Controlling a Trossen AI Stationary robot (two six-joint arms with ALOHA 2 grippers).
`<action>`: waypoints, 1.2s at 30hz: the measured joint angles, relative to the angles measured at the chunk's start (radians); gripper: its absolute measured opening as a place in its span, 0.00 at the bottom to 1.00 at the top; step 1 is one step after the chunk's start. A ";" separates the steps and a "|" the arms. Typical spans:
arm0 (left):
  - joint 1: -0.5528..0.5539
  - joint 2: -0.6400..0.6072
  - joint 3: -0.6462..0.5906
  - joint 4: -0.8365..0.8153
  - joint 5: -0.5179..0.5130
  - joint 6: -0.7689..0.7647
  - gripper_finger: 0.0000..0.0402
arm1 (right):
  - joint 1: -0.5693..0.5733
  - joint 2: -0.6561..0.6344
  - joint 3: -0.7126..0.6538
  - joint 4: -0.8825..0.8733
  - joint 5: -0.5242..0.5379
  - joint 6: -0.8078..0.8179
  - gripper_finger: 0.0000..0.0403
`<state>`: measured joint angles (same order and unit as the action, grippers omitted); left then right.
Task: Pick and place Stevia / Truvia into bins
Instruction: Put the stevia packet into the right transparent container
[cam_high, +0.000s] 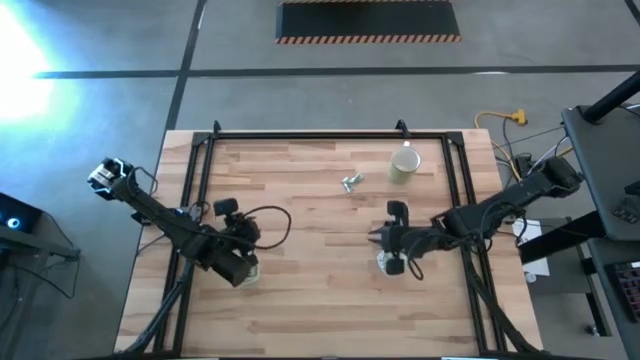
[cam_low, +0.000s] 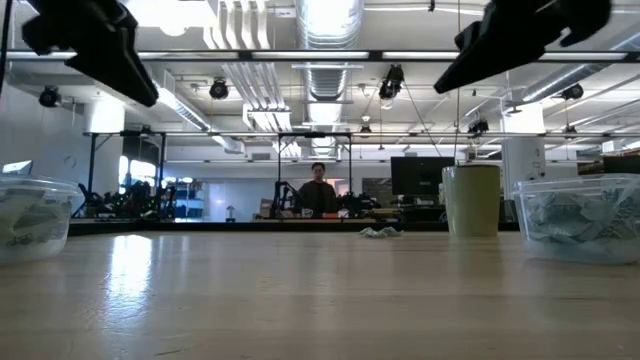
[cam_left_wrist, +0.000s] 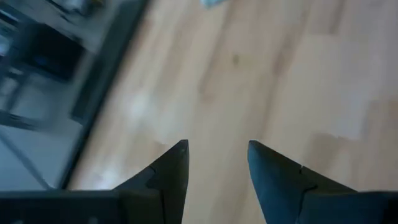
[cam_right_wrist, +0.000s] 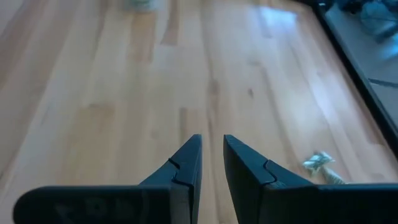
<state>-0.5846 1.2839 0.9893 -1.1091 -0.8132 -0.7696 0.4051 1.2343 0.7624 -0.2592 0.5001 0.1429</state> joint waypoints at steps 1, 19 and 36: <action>0.000 0.000 -0.005 0.001 -0.035 -0.003 0.37 | -0.018 0.000 0.000 0.011 0.000 -0.004 0.14; 0.000 -0.011 -0.122 0.018 -0.196 -0.036 0.37 | -0.417 0.032 0.001 0.213 -0.142 -0.049 0.26; 0.000 -0.011 -0.114 0.026 -0.218 -0.036 0.37 | -0.658 0.415 0.382 -0.139 -0.194 0.007 0.35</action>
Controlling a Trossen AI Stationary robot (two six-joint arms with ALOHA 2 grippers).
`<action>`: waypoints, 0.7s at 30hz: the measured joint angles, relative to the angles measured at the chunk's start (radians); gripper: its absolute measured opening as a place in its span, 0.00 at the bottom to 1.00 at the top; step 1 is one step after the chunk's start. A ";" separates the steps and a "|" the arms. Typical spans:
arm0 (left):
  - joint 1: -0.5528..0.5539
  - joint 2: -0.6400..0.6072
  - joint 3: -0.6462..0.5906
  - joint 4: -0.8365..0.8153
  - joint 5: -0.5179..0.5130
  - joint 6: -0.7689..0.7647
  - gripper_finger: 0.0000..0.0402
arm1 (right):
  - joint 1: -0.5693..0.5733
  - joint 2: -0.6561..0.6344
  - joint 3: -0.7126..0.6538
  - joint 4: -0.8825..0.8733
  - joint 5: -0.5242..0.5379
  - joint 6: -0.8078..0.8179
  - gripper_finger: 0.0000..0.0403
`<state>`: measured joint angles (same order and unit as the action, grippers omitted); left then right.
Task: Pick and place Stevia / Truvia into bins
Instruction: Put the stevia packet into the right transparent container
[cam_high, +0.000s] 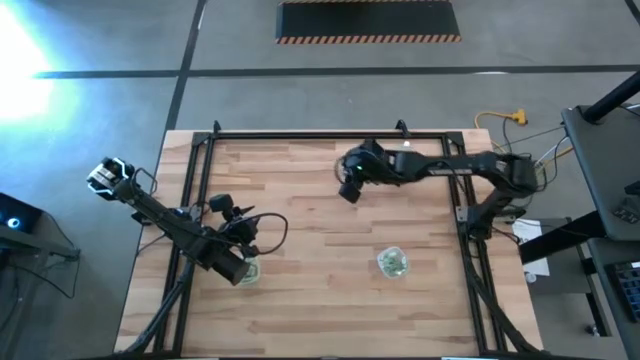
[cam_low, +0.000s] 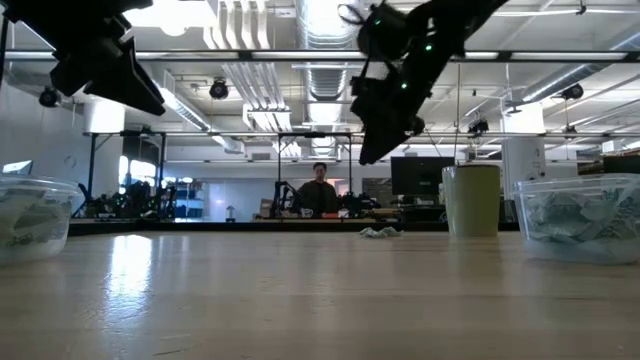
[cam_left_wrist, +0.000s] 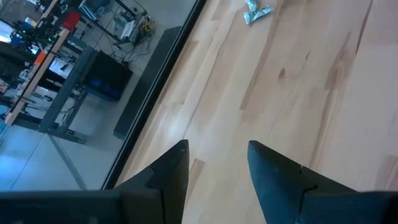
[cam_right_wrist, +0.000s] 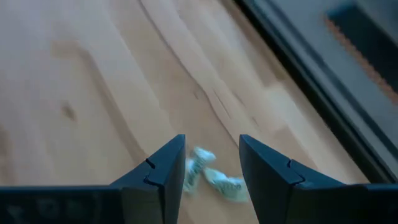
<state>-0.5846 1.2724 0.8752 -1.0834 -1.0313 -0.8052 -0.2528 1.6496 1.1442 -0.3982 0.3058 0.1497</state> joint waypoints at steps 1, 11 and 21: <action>0.000 0.000 0.001 0.001 0.000 0.000 0.37 | -0.008 0.029 0.036 -0.046 0.000 0.000 0.35; 0.000 0.000 0.001 0.000 0.003 0.000 0.37 | -0.041 0.255 0.273 -0.198 -0.001 -0.056 0.35; 0.000 0.000 -0.001 0.001 0.009 0.001 0.37 | -0.102 0.314 0.324 -0.289 -0.141 -0.015 0.40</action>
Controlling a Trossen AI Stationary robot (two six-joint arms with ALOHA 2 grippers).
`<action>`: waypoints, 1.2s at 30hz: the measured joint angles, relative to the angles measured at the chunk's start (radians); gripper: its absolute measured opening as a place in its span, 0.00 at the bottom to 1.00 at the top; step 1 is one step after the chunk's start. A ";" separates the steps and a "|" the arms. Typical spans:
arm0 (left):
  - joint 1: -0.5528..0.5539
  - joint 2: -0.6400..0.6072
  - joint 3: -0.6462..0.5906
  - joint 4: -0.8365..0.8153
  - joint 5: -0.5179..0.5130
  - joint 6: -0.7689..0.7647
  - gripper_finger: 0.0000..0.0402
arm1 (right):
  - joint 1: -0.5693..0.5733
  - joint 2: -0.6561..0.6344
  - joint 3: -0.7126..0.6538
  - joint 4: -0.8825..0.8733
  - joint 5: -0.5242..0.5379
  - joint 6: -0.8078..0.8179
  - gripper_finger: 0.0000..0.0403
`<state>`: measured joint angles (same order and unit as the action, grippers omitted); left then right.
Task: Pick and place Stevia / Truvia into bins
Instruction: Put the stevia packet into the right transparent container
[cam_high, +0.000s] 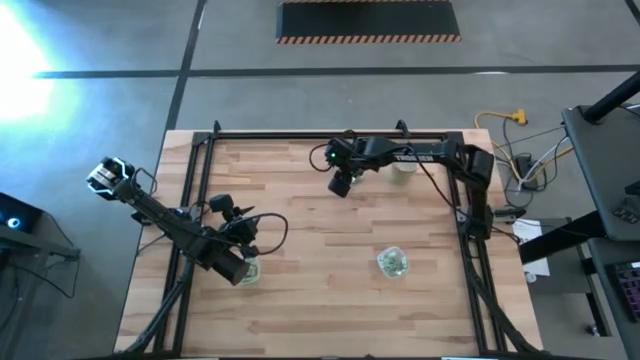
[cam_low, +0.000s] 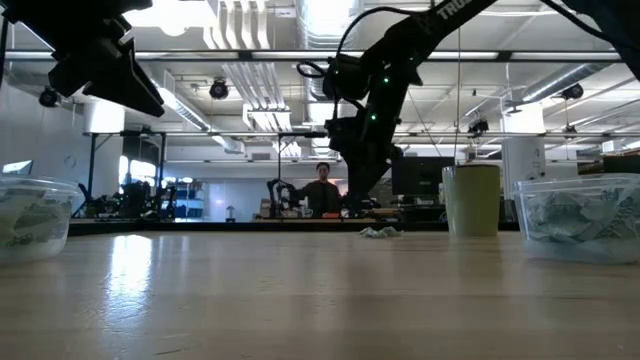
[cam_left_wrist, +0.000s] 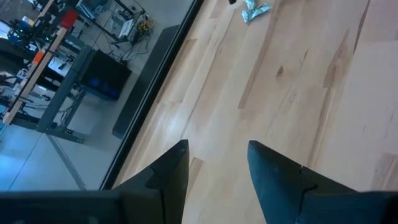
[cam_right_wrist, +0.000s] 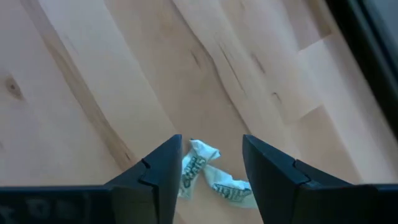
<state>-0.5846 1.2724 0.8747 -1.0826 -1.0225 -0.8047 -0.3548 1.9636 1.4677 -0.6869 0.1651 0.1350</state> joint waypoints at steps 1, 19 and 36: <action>0.000 0.000 -0.001 0.000 0.000 0.000 0.37 | -0.006 0.000 0.000 -0.001 -0.016 0.006 0.41; 0.000 0.000 -0.004 0.001 0.001 0.000 0.37 | -0.020 0.049 -0.022 -0.049 -0.055 0.077 0.56; 0.000 0.000 -0.004 0.003 0.000 0.000 0.37 | -0.025 0.081 -0.023 -0.051 -0.054 0.074 0.56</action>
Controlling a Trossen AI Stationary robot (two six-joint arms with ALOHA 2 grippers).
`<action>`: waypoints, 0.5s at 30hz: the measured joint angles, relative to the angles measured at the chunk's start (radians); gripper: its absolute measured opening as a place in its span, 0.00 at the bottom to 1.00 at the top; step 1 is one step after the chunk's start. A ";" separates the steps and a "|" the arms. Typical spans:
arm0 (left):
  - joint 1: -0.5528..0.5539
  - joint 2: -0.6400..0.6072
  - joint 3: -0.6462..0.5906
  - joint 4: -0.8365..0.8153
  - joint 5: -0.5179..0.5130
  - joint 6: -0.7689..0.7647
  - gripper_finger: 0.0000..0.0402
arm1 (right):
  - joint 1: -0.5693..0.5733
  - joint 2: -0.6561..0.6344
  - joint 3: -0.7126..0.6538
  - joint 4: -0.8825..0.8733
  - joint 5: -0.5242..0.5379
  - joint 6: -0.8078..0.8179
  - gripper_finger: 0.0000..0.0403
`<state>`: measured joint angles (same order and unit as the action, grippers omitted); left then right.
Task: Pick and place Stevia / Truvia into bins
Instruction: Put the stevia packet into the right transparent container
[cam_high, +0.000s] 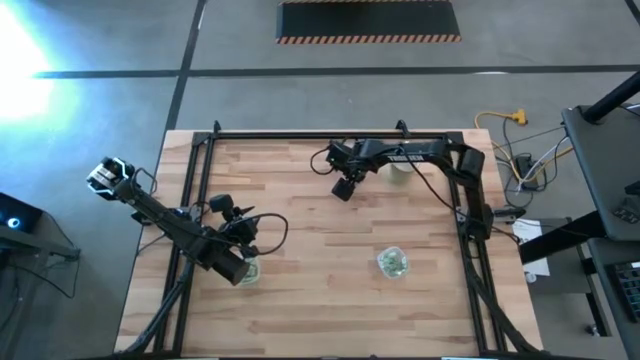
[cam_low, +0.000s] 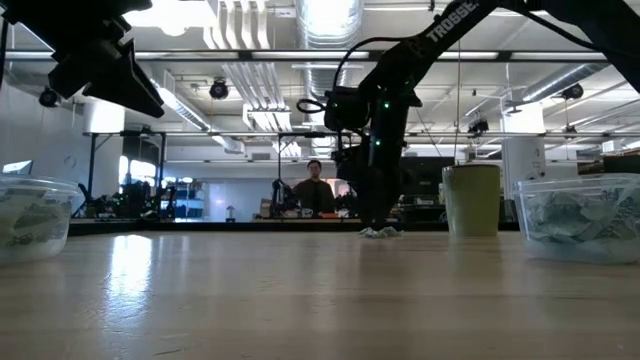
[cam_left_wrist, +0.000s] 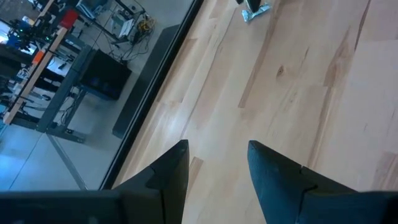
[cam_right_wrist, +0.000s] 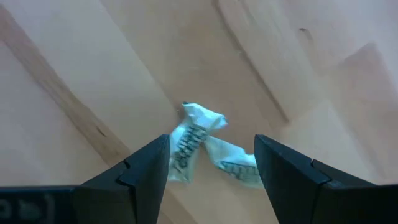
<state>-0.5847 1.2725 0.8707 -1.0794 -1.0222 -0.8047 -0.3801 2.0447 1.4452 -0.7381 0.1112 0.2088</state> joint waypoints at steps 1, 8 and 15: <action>0.000 0.000 0.000 0.000 0.000 0.000 0.37 | 0.000 0.003 0.000 0.009 -0.013 -0.004 0.56; 0.000 0.000 0.000 0.003 0.000 0.000 0.37 | 0.000 0.035 0.000 0.024 -0.025 -0.012 0.56; 0.000 0.000 0.000 0.002 0.000 0.000 0.37 | 0.000 0.044 0.001 0.028 -0.025 -0.044 0.48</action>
<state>-0.5850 1.2728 0.8703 -1.0775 -1.0222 -0.8047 -0.3798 2.0884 1.4460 -0.7105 0.0861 0.1646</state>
